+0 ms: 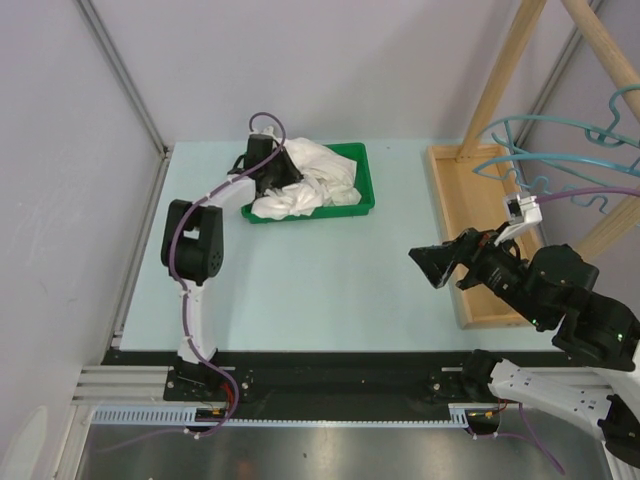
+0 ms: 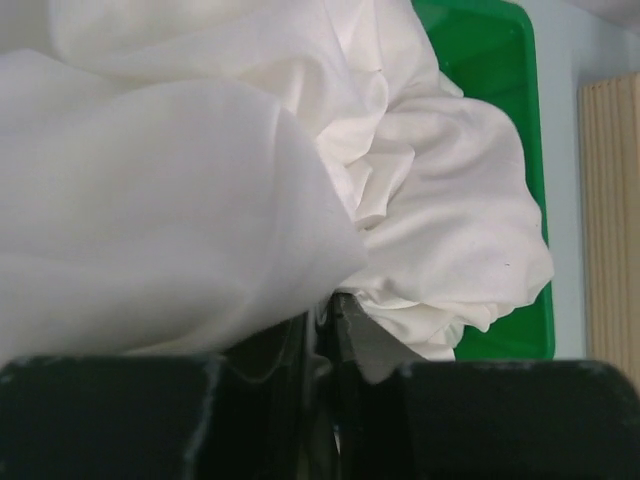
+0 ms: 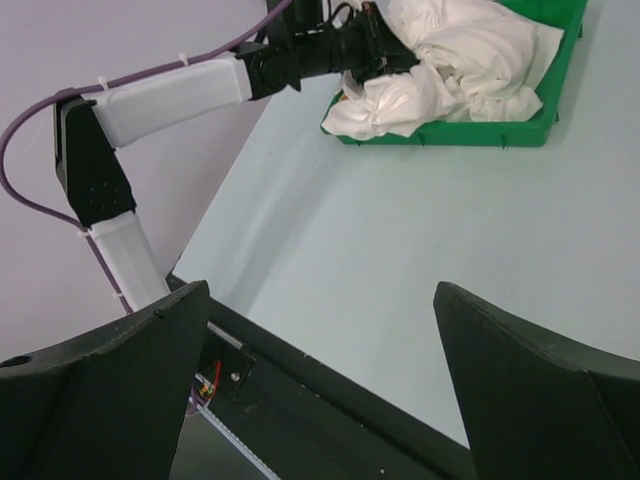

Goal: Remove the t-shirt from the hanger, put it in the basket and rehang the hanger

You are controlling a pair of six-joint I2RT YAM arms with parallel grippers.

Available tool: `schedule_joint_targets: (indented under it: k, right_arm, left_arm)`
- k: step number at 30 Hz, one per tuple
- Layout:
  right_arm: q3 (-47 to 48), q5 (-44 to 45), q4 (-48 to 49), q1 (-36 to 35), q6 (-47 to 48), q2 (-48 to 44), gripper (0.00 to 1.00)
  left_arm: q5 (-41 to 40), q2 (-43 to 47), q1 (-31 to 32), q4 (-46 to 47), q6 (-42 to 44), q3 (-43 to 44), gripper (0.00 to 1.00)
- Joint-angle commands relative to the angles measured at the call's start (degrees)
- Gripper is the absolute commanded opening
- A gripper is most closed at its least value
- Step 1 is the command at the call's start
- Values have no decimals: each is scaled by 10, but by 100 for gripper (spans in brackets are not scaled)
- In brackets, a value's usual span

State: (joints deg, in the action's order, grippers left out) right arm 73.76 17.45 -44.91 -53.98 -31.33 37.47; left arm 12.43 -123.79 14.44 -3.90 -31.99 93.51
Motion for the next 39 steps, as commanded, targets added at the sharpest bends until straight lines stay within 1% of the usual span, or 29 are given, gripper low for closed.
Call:
schedule_joint_targets:
  k: [1, 2, 3, 4, 5, 6, 7, 8, 10, 11, 12, 16, 19, 20, 22, 23, 24, 25, 26, 27, 28, 29, 30, 32, 34, 35, 37, 38, 39]
  right_arm:
    - [-20, -26, 44, 2, 0, 12, 100]
    - [-29, -28, 48, 3, -2, 14, 100]
    - [-34, -31, 53, 2, -1, 14, 100]
    - [-42, -33, 61, 2, -2, 15, 100]
    - [-45, -37, 65, 2, -1, 16, 100]
    - [-48, -38, 71, 2, -3, 17, 99]
    - [-51, -40, 74, 2, -2, 20, 100]
    - [-55, -45, 77, 2, -2, 21, 100]
    - [-62, -51, 87, 1, -4, 24, 100]
    - [-70, -57, 91, 1, -5, 25, 100]
    - [-75, -60, 105, 1, -6, 25, 100]
    - [-103, -83, 150, -1, -14, 30, 100]
    - [-128, -102, 191, -7, -16, 48, 100]
    - [-136, -109, 201, -13, -21, 55, 100]
    - [-161, -112, 234, -20, -29, 73, 100]
    - [-172, -115, 249, -23, -36, 78, 100]
    - [-185, -117, 284, -25, -39, 81, 100]
    - [-216, -121, 305, -26, -46, 83, 100]
    - [-230, -124, 321, -26, -58, 86, 100]
    - [-249, -124, 358, -26, -65, 88, 100]
    - [-284, -124, 377, -26, -67, 87, 99]
    - [-306, -117, 394, -26, -71, 85, 100]
    - [-327, -108, 427, -25, -83, 83, 100]
    - [-389, -83, 472, -25, -97, 70, 100]
    - [-434, -61, 503, -25, -127, 57, 100]
    - [-478, -54, 539, -25, -134, 52, 100]
    - [-527, -33, 578, -25, -161, 35, 100]
    - [-548, -26, 618, -24, -169, 30, 100]
    - [-594, -21, 638, -24, -175, 23, 100]
  left_arm:
    - [3, 22, -14, 7, 12, 12, 26]
    - [2, 32, -14, 12, 12, 5, 31]
    - [2, 43, -14, 14, 14, 1, 41]
    - [3, 58, -14, 7, 17, 3, 47]
    - [4, 66, -14, 0, 19, 8, 56]
    - [4, 73, -14, -9, 21, 20, 60]
    - [5, 91, -14, -23, 28, 25, 68]
    - [5, 101, -13, -29, 32, 28, 83]
    - [0, 139, -13, -41, 39, 33, 90]
    - [-6, 151, -12, -55, 43, 32, 97]
    - [-8, 167, -11, -60, 46, 29, 100]
    - [-18, 245, 0, -92, 62, 10, 100]
    - [-22, 324, 28, -101, 74, -37, 100]
    - [-22, 366, 49, -93, 76, -56, 100]
    - [-11, 412, 70, -85, 69, -126, 100]
    - [-10, 434, 95, -62, 66, -154, 100]
    - [-10, 485, 109, -49, 62, -221, 100]
    - [-18, 510, 124, -33, 48, -257, 100]
    - [-21, 540, 161, 6, 41, -295, 100]
    - [-20, 582, 182, 23, 36, -361, 100]
    - [-34, 604, 203, 30, 33, -386, 100]
    - [-52, 623, 247, 26, 30, -408, 100]
    - [-69, 644, 265, 21, 29, -450, 100]
    - [-118, 712, 297, 6, 22, -492, 100]
    - [-143, 788, 300, -10, 2, -547, 100]
    - [-147, 817, 301, -22, -3, -564, 100]
    - [-142, 863, 302, -30, -16, -616, 100]
    - [-129, 915, 302, -30, -23, -635, 100]
    - [-113, 939, 302, -25, -42, -677, 100]
